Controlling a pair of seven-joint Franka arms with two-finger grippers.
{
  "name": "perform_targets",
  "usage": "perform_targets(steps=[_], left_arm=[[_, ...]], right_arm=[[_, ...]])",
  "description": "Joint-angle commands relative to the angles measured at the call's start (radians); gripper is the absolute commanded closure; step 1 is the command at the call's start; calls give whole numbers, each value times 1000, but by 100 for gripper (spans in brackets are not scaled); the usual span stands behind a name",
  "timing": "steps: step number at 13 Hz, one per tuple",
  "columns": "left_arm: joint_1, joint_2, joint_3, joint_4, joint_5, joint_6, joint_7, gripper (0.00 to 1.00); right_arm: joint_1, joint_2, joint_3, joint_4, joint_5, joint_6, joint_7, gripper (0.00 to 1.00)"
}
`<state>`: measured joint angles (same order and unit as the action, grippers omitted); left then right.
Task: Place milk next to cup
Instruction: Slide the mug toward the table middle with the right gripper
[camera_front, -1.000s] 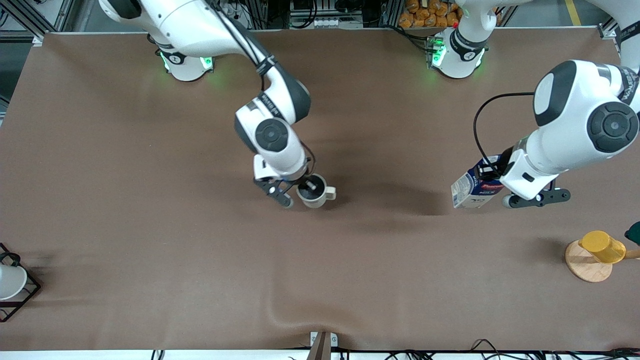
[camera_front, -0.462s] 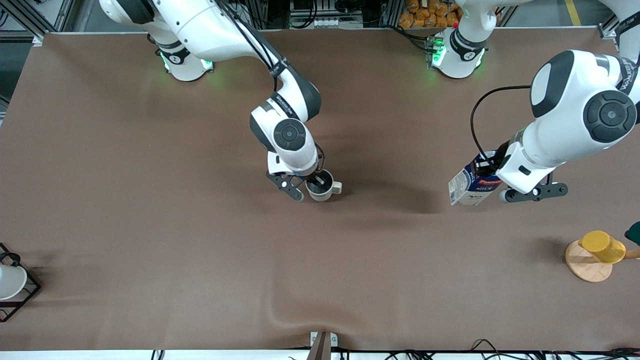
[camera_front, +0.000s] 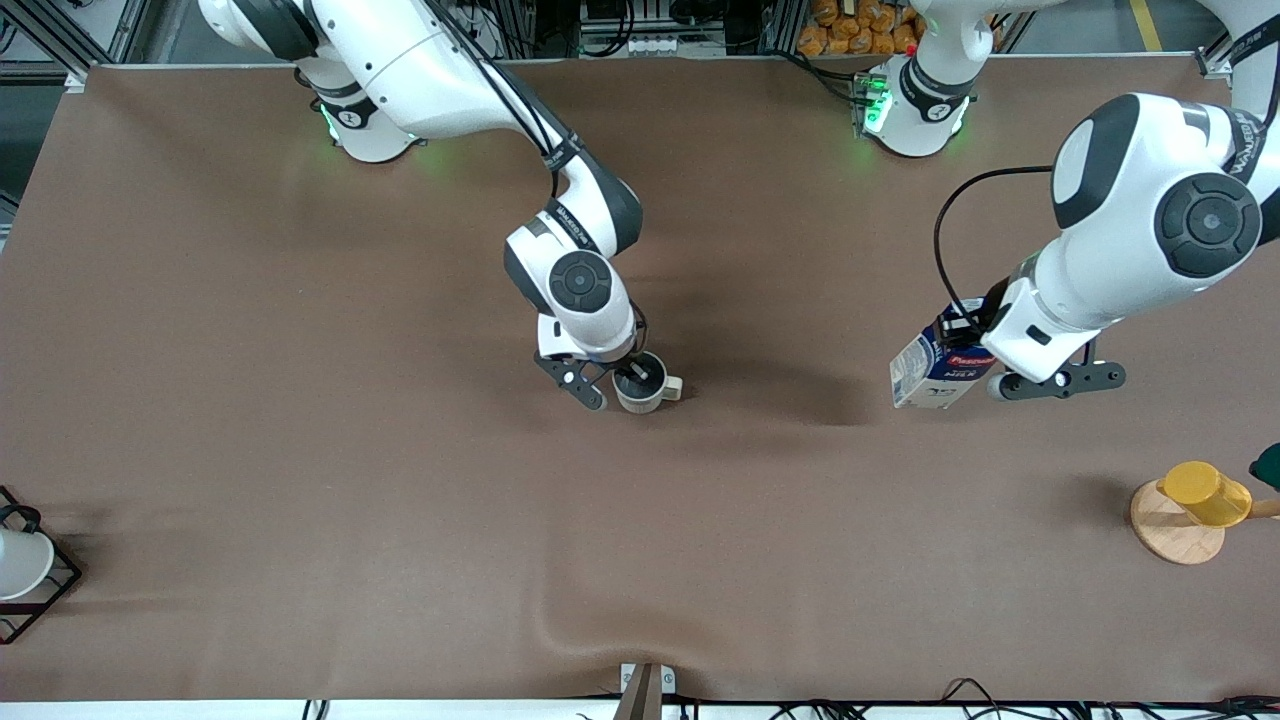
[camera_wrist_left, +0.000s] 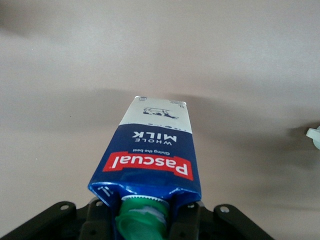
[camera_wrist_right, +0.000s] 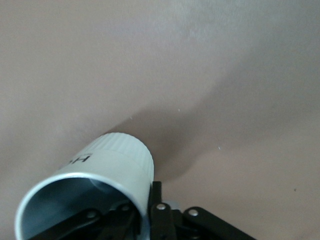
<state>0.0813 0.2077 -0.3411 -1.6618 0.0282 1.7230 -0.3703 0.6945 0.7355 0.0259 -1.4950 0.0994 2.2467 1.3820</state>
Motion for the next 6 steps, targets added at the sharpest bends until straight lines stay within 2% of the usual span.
perform_targets(steps=[1, 4, 6], left_arm=[[6, -33, -42, -13, -24, -19, -62, 64], [6, -33, -126, -10, -24, -20, -183, 64], [2, -19, -203, -12, -24, -22, -270, 64]], right_arm=[[-9, -24, 5, 50, 19, -28, -5, 0], [-50, -89, 0, 128, 16, -207, -23, 0], [-126, -152, 2, 153, 20, -335, -192, 0]])
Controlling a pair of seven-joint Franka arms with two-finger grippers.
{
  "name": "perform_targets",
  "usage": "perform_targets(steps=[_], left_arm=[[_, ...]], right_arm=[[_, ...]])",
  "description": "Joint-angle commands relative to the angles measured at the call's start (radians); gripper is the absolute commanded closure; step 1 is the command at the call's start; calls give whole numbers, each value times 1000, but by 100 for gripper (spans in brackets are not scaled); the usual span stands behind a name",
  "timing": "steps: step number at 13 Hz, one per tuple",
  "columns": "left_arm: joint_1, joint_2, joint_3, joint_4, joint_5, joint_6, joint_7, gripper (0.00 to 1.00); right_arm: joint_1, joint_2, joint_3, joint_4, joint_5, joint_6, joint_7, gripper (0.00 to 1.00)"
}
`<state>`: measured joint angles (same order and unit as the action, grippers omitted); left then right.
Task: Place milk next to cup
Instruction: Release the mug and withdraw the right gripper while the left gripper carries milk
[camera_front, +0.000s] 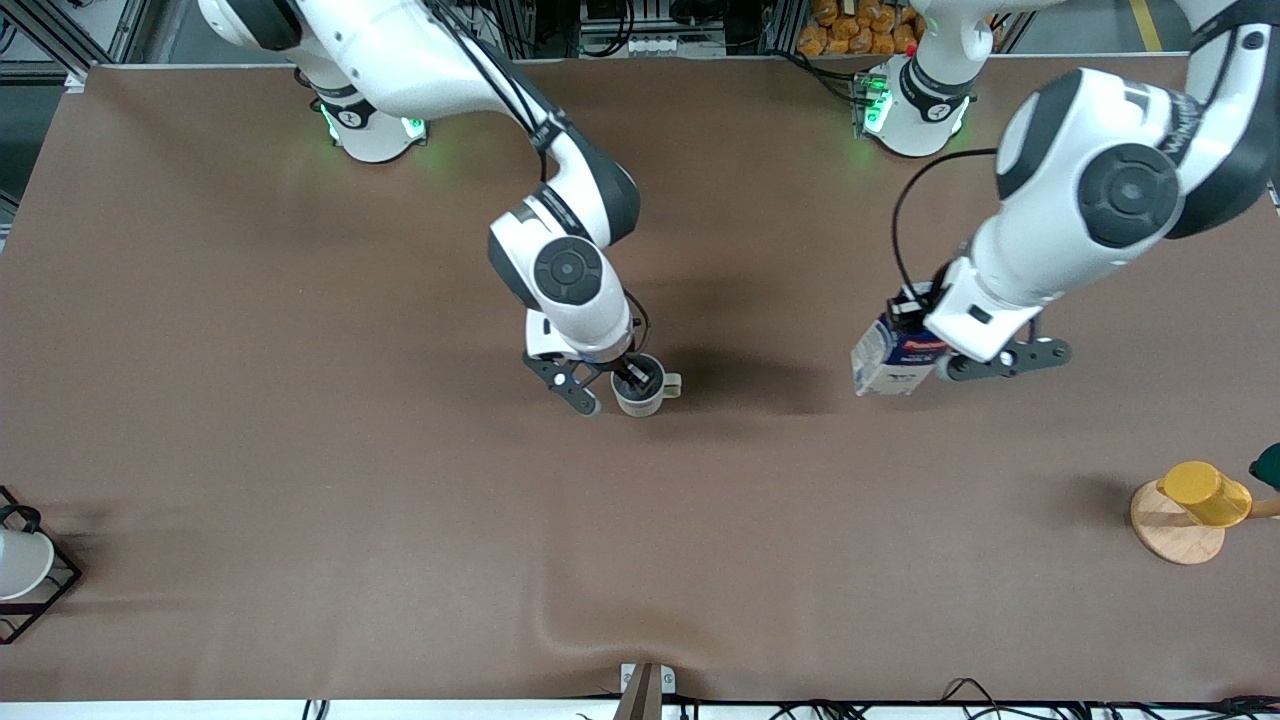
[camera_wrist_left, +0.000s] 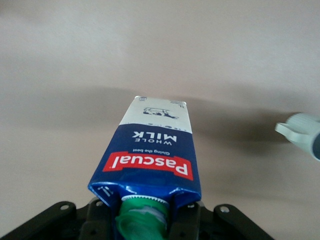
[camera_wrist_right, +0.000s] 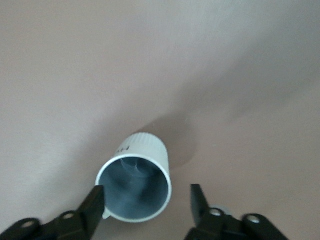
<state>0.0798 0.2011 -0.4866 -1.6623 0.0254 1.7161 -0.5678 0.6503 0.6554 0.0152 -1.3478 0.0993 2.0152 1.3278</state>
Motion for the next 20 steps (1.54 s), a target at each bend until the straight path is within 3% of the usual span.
perform_targets(steps=[1, 4, 7, 11, 15, 20], left_arm=[[0, -8, -87, -11, -22, -23, -107, 64], [-8, 0, -159, -1, -110, -7, -191, 64], [-121, 68, -179, 47, -108, 40, -303, 64], [-238, 155, -175, 76, -91, 112, -350, 64], [-333, 256, -175, 76, 30, 192, -457, 64], [-368, 316, -172, 81, 143, 221, -448, 63]], right_arm=[[-134, -97, 11, 6, 20, -154, -245, 0], [-331, -117, 8, -8, 8, -280, -511, 0], [-489, -161, 5, -60, -9, -352, -712, 0], [-505, -276, 5, -184, -139, -349, -832, 0], [-561, -399, 5, -263, -141, -351, -1074, 0], [-655, -502, 5, -260, -139, -358, -1304, 0]])
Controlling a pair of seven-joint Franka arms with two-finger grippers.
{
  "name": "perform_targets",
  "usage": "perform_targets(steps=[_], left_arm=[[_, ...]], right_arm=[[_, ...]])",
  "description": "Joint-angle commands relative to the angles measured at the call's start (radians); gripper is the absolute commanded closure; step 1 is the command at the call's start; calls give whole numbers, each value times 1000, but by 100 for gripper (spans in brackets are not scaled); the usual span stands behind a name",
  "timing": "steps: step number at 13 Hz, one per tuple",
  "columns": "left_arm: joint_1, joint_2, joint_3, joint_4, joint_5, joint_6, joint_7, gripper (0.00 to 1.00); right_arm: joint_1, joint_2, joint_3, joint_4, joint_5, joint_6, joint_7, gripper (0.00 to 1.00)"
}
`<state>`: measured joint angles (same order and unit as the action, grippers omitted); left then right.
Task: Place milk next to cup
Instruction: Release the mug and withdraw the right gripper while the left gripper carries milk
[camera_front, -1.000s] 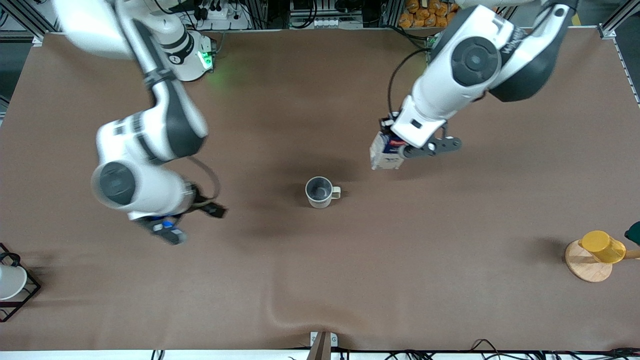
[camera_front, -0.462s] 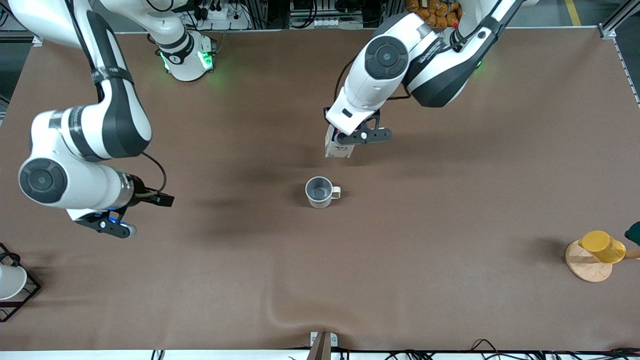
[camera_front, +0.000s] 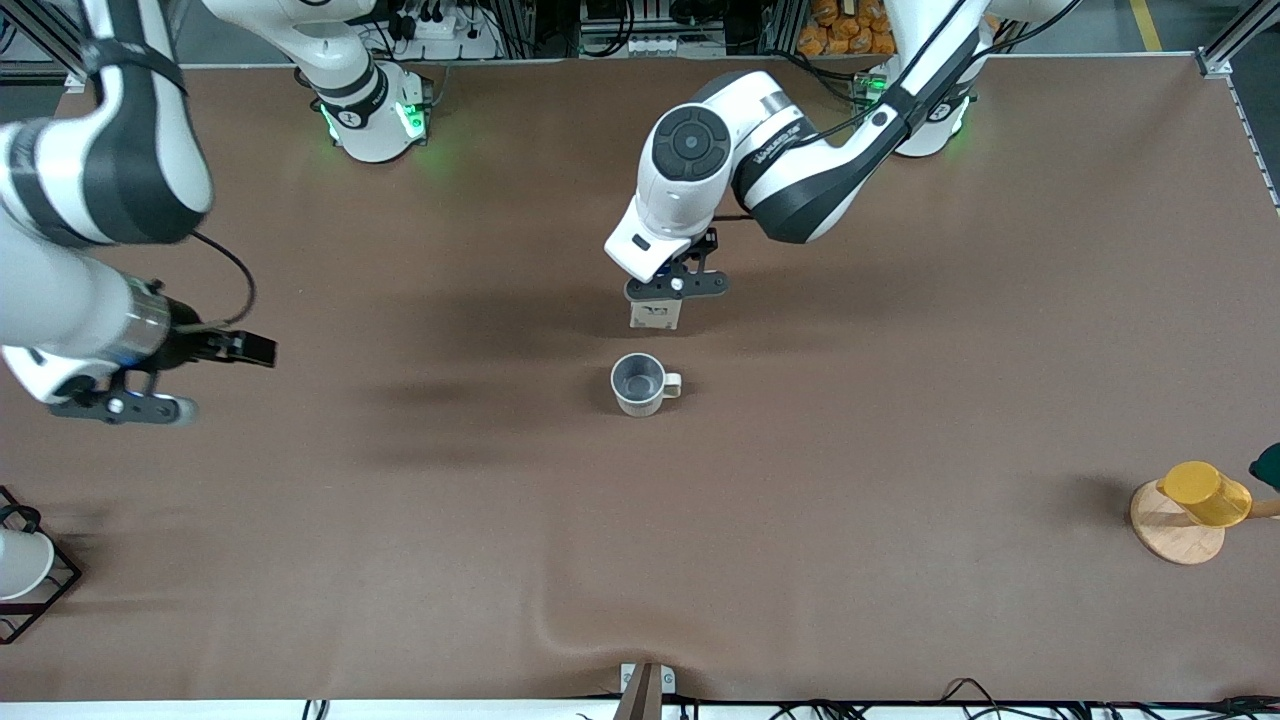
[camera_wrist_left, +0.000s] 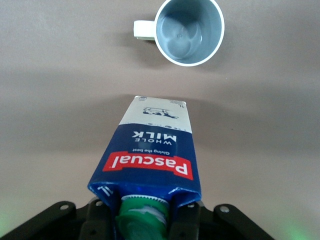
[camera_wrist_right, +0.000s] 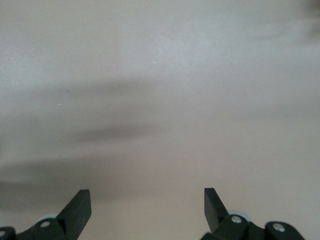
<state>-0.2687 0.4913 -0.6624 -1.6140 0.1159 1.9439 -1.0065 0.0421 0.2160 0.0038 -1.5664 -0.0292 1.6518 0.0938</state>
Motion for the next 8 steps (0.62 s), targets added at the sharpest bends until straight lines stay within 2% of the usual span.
perform_targets(steps=[1, 4, 8], left_arm=[[-23, 41, 6, 34, 73, -5, -9, 63], [-27, 111, 9, 106, 79, -2, -11, 63], [-27, 130, 10, 111, 87, 1, -17, 62]], right_arm=[[-63, -85, 16, -37, -6, -13, -112, 0], [-79, -153, 16, 8, 0, -85, -151, 0], [-79, -161, 13, 103, 5, -200, -132, 0]])
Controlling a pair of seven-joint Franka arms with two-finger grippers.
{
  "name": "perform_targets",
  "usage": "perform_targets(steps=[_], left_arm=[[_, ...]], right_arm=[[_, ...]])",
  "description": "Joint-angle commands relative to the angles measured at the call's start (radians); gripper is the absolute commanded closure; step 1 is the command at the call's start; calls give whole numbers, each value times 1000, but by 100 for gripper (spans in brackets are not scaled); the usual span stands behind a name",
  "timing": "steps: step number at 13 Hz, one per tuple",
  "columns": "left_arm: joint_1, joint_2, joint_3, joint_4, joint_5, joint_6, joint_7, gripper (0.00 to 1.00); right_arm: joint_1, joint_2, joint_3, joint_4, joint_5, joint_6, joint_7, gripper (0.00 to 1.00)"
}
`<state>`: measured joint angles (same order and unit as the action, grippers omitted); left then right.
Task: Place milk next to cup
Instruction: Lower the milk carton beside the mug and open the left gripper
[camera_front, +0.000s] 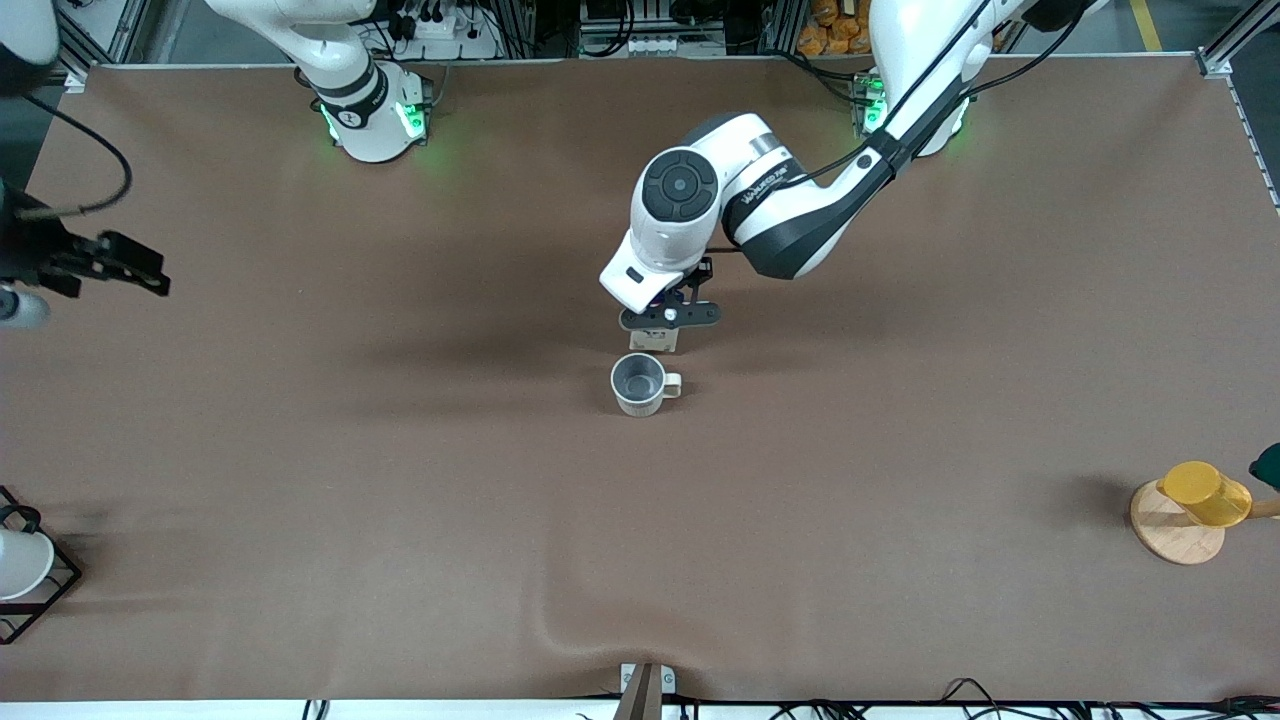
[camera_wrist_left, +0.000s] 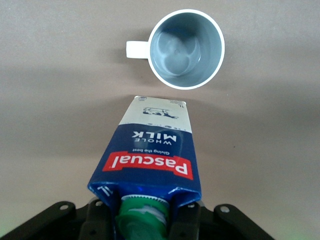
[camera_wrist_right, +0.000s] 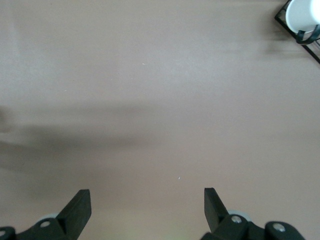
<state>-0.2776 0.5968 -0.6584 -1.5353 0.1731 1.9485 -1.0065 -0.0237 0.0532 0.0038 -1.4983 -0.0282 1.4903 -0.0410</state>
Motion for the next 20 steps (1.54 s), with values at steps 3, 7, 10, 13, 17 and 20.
perform_targets(steps=[3, 7, 10, 13, 17, 20], left_arm=[[-31, 38, 16, 33, 29, 12, -17, 56], [-34, 35, 20, 49, 40, 14, -20, 0], [-26, 20, 19, 67, 34, 12, -24, 0], [-14, -24, 19, 75, 31, 6, -23, 0], [92, -170, 11, 70, 35, -124, -17, 0], [141, -268, 29, 61, 43, -190, -52, 0]], right_arm=[[-70, 2, 33, 33, 39, -57, 15, 0], [-173, -36, 120, 27, 42, -73, 48, 0], [-159, -38, 113, 30, 40, -68, 75, 0], [-142, -38, 76, 33, 42, -74, 113, 0], [-110, -39, 70, 36, 25, -71, 154, 0], [-65, -41, 56, 53, 22, -79, 181, 0]])
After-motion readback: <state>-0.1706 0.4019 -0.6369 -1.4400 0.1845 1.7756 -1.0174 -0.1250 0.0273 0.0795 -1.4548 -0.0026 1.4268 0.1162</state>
